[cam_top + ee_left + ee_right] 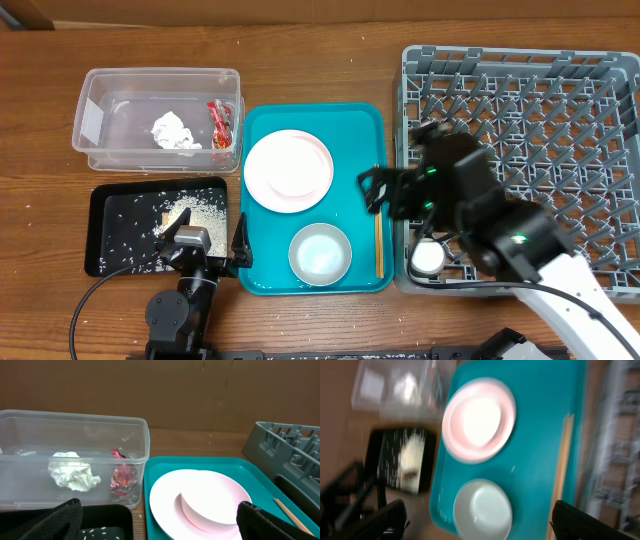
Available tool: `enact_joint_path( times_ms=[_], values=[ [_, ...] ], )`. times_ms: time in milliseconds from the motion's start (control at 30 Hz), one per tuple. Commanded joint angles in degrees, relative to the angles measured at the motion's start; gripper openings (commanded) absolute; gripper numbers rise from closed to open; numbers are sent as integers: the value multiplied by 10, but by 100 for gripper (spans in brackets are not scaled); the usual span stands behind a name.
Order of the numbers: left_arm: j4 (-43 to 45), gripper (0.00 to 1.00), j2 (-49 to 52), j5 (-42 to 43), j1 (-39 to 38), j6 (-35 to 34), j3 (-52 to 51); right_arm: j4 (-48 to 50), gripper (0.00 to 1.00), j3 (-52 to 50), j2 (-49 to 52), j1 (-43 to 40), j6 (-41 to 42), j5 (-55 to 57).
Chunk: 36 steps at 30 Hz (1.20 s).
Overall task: Sort waste into correct bins and load items into the dishwasher
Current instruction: 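Reach the right gripper to the white bowl and grasp its rim, then lift the white bowl with the right gripper toward the dish rack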
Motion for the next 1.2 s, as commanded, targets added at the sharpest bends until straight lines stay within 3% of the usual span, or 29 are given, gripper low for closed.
enact_joint_path(
  times_ms=[0,167,233,467,833,1167],
  values=[
    [2,100,-6,5,-3,2,-4,-26,95,9,54,70,-37,2],
    [2,100,-6,5,-3,3,-4,-56,95,9,137,155,-44,134],
    [2,100,-6,5,-3,3,-4,-49,90,9,169,170,-45,171],
    [2,100,-6,5,-3,3,-4,-3,79,9,269,175,-140,139],
    [2,100,-6,5,-3,3,-4,9,28,9,332,175,-186,120],
    [2,100,-6,5,-3,3,-4,-3,30,9,332,175,-239,84]
  ],
)
